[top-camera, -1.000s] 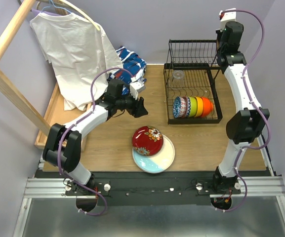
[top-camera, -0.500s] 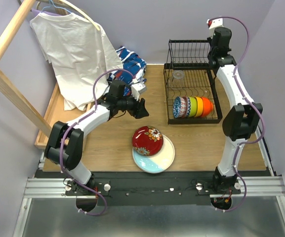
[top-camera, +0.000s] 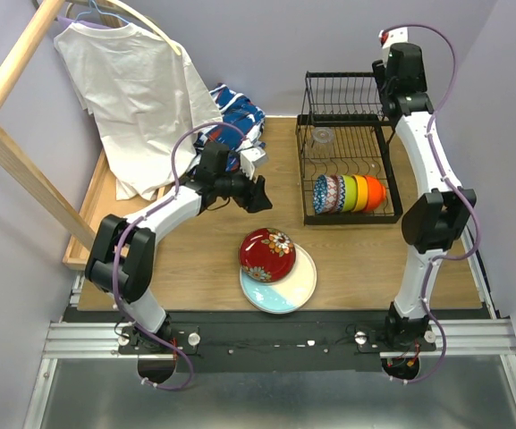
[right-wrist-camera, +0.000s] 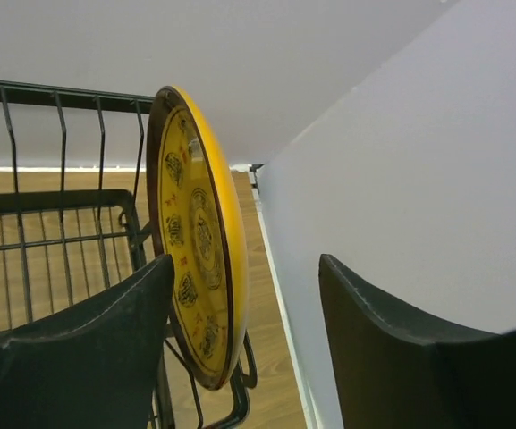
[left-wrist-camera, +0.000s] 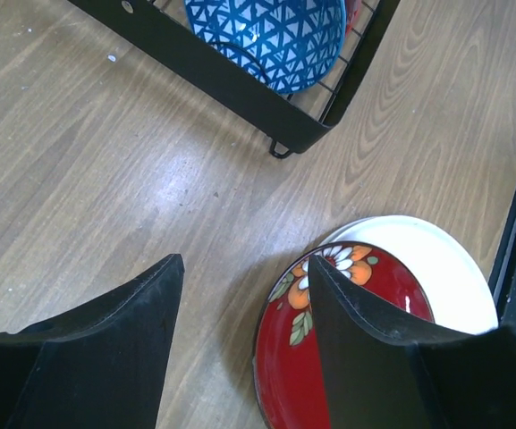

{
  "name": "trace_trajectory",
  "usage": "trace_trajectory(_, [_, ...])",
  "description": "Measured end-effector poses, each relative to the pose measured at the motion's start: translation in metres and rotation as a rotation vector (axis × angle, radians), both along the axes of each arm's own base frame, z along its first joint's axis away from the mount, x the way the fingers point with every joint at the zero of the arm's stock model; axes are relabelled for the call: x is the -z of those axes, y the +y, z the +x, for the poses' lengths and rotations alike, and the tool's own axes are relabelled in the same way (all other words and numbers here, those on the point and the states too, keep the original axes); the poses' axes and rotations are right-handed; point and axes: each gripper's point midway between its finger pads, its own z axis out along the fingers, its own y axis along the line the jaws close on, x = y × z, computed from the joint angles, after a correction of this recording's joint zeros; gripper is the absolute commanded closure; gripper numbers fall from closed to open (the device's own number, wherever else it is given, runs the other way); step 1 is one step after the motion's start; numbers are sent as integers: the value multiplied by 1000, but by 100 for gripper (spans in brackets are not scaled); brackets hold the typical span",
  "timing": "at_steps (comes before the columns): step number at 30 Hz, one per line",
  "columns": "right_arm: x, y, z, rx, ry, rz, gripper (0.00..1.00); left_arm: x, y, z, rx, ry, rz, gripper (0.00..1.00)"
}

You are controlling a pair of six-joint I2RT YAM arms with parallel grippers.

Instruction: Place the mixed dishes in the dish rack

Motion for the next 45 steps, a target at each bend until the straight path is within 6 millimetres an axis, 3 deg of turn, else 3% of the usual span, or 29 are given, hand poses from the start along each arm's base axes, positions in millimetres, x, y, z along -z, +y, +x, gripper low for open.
trace_trajectory(4, [-8, 6, -7, -18, 6, 38, 20, 1, 0, 4, 21, -19, 25, 33])
trace_trajectory(8, [-16, 19, -20, -48, 13, 72, 18, 22, 7, -2, 76, -25, 97, 33])
trace_trajectory(16, [-51, 60, -81, -232, -1, 206, 11, 76, 30, -29, 197, 62, 250, 34])
trace_trajectory(20, [-53, 79, -104, -345, 17, 269, 7, 93, 36, -38, 238, 115, 293, 36])
trace_trajectory(25, [-18, 102, -114, -451, 122, 332, 8, 94, 35, -39, 298, 142, 303, 51])
trace_trajectory(26, [-7, 107, -117, -474, 158, 345, 8, 93, 35, -41, 315, 145, 303, 59])
trace_trajectory(34, [75, 151, -146, -685, 390, 483, 8, 85, 34, -61, 454, 205, 277, 95])
trace_trajectory(37, [93, 162, -155, -733, 445, 524, 8, 75, 34, -71, 489, 244, 246, 100])
trace_trajectory(45, [123, 221, -184, -1018, 543, 589, 5, 47, 34, -83, 521, 242, 212, 100])
